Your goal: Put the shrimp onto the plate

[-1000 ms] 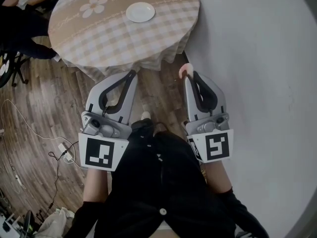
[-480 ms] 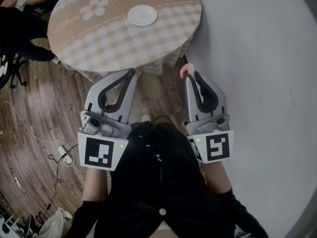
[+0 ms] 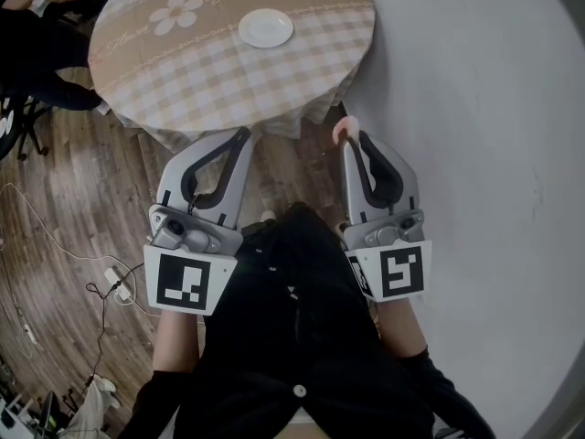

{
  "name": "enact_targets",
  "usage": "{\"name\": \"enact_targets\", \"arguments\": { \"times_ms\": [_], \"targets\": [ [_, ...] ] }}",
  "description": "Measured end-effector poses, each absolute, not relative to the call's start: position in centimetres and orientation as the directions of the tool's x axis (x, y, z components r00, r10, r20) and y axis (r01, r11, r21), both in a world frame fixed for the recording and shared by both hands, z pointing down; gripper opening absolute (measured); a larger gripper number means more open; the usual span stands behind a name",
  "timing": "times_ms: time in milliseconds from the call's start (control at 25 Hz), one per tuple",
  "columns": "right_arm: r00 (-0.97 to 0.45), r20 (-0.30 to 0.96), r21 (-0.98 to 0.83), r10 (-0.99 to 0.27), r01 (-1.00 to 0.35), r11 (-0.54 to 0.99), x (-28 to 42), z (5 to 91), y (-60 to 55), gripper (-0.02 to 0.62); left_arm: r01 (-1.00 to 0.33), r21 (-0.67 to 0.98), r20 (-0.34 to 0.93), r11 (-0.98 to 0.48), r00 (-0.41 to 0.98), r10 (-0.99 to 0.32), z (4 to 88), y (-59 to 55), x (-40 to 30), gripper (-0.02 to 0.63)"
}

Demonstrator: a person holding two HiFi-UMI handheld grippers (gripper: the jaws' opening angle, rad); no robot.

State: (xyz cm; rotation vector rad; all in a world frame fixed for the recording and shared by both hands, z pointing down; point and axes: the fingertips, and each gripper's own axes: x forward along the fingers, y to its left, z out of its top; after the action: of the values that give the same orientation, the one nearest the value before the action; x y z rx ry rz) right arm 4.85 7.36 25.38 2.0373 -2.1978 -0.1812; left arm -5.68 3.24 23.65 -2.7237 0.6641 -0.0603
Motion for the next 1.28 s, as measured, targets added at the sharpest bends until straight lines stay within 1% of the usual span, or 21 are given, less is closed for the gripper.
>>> {"name": "enact_targets", "arguments": {
  "times_ms": [280, 560, 880, 1280],
  "targets": [
    [-0.080, 0.031, 0.186, -0.996, -0.979, 0.084, 5.0, 25.4, 6.6, 0.040, -0.451, -0.318, -0.030, -0.834, 0.884, -0.466, 23.9, 2.5, -5.7, 0.002],
    [-0.096, 0.043, 0.203, -0.994, -0.974, 0.103, 6.5, 25.6, 5.0, 0.040, -0.457, -0.313, -0.031, -0.833, 0.881, -0.472, 24.1, 0.9, -4.1, 0.002],
    [-0.126, 0.046, 0.194, -0.991, -0.972, 0.133, 8.5, 25.8, 1.7, 0.040, -0.471, -0.317, -0.030, -0.823, 0.872, -0.488, 24.0, -1.9, -1.8, 0.002],
    [-0.201, 0.041, 0.183, -0.979, -0.962, 0.205, 11.7, 26.0, -5.3, 0.040, -0.522, -0.327, -0.027, -0.788, 0.839, -0.544, 23.9, -8.1, 1.5, 0.002]
  ]
}}
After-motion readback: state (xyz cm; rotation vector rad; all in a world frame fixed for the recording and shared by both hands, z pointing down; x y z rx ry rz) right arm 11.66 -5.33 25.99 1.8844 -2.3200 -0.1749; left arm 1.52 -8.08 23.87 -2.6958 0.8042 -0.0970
